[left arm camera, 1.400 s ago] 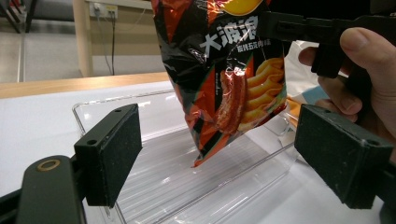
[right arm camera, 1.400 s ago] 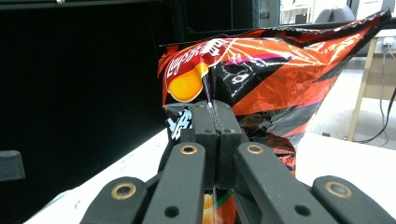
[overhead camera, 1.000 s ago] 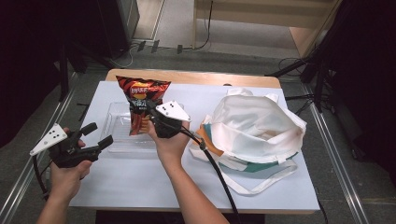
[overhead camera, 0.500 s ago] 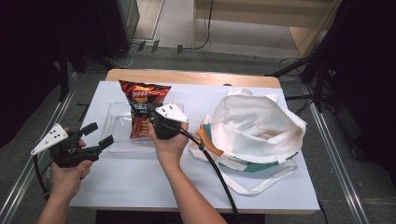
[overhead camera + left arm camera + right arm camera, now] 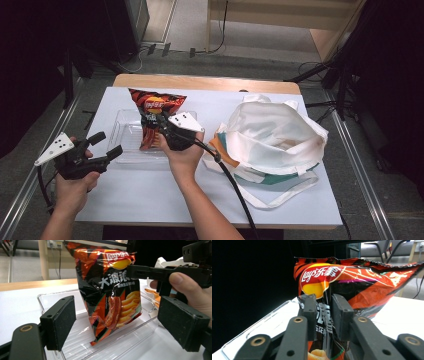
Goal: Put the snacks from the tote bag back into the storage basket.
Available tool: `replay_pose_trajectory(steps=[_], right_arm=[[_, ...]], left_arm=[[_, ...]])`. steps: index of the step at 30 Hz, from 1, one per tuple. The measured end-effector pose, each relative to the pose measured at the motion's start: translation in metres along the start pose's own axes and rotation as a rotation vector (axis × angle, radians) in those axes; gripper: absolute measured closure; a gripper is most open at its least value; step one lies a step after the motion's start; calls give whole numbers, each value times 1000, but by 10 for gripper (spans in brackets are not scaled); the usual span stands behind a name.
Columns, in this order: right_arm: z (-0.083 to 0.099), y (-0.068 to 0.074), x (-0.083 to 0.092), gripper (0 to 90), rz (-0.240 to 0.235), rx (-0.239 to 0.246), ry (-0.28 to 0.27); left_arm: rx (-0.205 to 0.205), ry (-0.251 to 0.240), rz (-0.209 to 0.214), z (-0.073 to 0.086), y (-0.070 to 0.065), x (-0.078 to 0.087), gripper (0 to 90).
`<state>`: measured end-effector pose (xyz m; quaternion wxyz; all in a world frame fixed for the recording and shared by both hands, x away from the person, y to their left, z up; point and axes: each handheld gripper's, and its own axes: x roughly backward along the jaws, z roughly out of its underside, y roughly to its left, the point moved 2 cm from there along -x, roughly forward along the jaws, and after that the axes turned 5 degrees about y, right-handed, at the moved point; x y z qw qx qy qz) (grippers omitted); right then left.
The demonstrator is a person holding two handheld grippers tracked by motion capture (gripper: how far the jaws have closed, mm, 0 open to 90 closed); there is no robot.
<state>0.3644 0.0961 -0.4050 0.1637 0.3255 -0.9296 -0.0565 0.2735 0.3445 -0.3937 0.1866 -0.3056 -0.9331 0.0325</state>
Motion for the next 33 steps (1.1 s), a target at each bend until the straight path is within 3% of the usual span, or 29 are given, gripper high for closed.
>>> replay_pose_trajectory(steps=[3,7,23,33], right_arm=[[0,-1,2,650,-7,4,19],[-1,-3,7,470,2,12,22],[-8,-21,38,44,38,74,31],[-15,-39,62,0,44,83,30]], left_arm=[[7,-6,3,0,0,0,153],[7,-6,2,0,1,1,153],[5,-1,-1,0,0,-1,147],[5,6,-2,1,-1,-3,146]])
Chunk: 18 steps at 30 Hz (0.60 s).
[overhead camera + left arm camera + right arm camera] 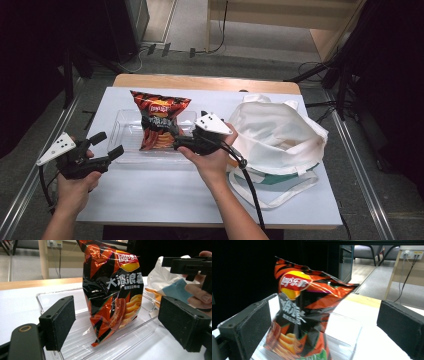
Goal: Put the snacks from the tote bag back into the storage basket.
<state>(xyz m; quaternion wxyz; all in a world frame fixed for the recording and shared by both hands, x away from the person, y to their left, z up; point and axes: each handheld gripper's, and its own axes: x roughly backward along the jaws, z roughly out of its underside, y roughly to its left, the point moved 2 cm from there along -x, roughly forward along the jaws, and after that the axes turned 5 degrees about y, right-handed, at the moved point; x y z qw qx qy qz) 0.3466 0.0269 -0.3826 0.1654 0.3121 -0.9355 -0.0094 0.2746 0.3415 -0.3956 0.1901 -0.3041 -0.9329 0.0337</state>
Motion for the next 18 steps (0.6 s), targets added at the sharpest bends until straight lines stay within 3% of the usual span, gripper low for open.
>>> replay_pose_trajectory(steps=[18], right_arm=[[0,-33,39,0,26,-6,-13]], left_arm=[[8,0,-2,1,0,-2,144]])
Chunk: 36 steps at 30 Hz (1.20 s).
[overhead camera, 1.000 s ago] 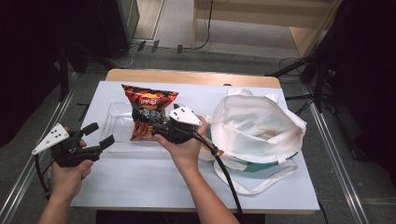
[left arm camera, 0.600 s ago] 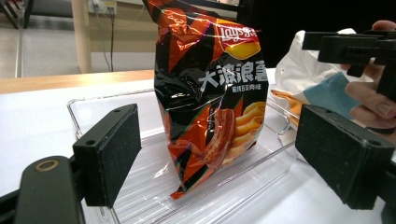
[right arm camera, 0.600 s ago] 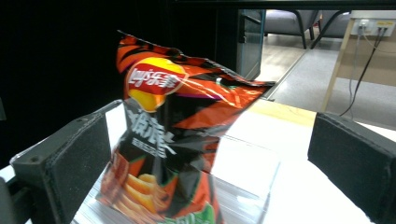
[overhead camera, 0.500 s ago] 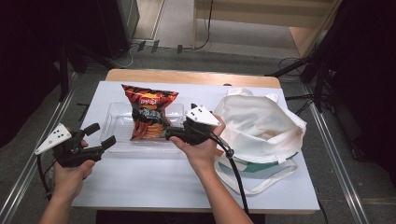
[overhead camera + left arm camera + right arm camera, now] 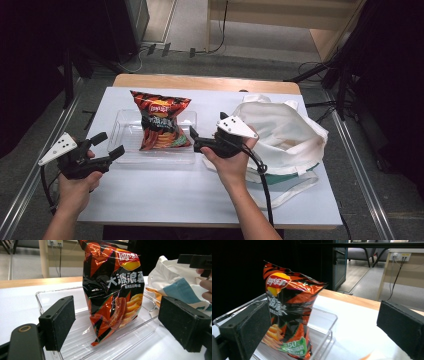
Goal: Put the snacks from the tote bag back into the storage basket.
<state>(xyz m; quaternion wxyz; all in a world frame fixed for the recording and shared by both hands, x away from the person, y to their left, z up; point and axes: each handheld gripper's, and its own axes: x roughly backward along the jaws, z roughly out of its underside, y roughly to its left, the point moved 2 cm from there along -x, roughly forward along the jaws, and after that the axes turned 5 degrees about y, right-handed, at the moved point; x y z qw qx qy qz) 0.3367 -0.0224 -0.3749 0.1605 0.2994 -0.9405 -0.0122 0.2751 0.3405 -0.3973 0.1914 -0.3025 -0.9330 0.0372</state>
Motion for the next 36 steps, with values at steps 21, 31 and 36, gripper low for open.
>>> replay_pose_trajectory(steps=[21,31,36], right_arm=[[17,-46,41,0,73,-27,-6],[26,-69,62,0,115,-38,-8],[29,-78,72,0,130,-38,-14]], left_arm=[[-3,1,-6,1,0,-1,144],[0,2,-4,2,0,-1,143],[-3,4,-9,2,0,-1,143]])
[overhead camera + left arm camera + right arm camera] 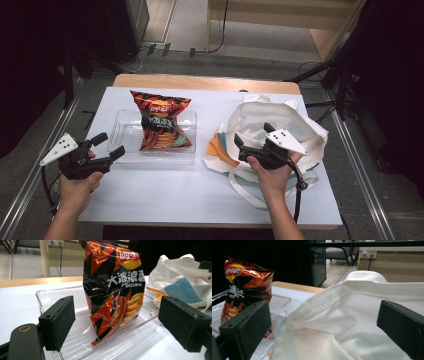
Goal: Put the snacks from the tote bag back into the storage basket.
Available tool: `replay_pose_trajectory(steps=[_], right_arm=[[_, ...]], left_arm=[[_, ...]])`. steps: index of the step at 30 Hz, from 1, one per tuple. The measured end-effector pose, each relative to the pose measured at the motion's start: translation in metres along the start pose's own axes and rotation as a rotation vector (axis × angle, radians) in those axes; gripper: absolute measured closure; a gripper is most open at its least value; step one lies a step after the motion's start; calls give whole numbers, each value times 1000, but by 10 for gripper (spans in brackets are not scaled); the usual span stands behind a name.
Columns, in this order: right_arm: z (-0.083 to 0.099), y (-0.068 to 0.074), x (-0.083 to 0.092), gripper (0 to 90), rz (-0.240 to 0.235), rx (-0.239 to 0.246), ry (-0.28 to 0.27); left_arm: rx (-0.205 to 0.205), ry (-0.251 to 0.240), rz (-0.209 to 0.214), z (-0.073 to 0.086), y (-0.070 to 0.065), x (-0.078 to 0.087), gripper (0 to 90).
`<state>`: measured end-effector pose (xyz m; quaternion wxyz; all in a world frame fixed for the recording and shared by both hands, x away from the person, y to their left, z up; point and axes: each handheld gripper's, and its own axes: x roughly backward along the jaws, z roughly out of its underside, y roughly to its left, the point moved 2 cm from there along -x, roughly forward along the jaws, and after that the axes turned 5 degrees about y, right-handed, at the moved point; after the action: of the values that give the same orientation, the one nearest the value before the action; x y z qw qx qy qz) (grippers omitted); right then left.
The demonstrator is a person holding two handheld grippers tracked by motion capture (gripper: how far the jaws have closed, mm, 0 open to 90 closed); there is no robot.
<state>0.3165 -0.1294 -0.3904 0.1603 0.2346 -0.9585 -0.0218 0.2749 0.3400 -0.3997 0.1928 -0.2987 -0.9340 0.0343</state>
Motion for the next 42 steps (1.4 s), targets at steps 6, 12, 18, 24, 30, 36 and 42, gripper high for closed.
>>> replay_pose_trajectory(steps=[6,12,18,24,30,36,42], right_arm=[[4,-10,8,0,18,-5,0],[7,-19,18,0,33,-7,-8],[13,-29,28,0,51,-12,-7],[20,-39,35,0,70,-15,-2],[25,-45,42,0,75,-4,-1],[30,-54,50,0,81,-8,2],[35,-59,57,0,64,15,7]], left_arm=[[2,-2,-2,0,0,0,143],[0,0,-4,0,0,0,143],[2,6,-9,1,0,-1,144],[-1,7,-9,1,0,-1,144],[-2,7,-7,1,-2,-2,144],[2,8,-10,1,0,-1,145],[1,9,-13,1,-1,-1,145]])
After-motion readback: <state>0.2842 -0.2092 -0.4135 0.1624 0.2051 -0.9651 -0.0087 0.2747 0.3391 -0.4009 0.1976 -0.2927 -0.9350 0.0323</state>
